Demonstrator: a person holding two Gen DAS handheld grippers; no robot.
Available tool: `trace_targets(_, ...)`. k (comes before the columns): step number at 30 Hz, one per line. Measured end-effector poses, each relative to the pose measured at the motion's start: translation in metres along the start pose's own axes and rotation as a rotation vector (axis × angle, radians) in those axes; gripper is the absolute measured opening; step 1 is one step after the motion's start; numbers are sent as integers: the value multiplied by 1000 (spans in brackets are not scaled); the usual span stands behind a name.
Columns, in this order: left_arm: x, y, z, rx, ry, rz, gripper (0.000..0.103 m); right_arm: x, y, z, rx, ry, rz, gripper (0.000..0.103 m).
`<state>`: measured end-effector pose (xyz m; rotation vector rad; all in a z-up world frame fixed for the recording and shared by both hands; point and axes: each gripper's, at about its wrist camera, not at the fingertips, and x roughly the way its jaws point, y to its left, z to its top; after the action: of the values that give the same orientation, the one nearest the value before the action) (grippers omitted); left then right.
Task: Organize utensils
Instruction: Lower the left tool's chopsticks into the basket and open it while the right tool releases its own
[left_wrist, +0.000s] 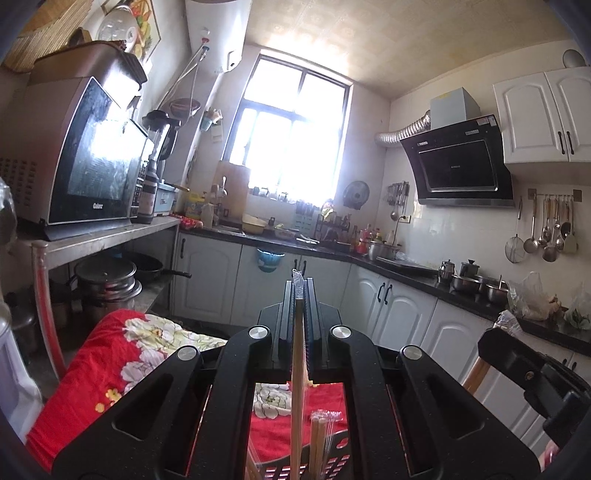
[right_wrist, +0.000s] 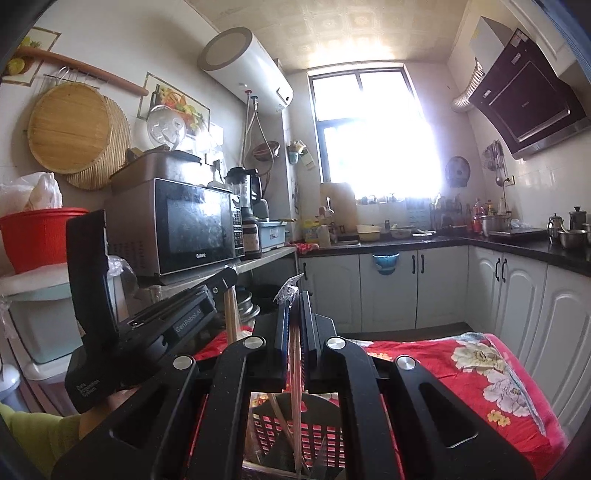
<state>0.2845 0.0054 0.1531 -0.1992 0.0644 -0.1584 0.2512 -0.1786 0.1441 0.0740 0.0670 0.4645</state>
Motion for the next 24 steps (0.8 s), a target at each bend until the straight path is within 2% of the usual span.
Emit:
trace_targets(11, -1, 7, -15, -18, 44, -5, 3, -11, -7, -22, -4, 18, -45, 6)
trace_targets(16, -9, 14, -18, -43, 69, 2, 10, -23, -14, -29, 26, 38, -65, 7)
trace_targets(19, -16, 20, -19, -59, 85, 7, 13, -29, -18, -34, 53, 56, -78, 13)
trace_targets(24, -26, 25, -19, -74, 114, 15, 18, -38, -25, -41, 92, 85, -90, 17)
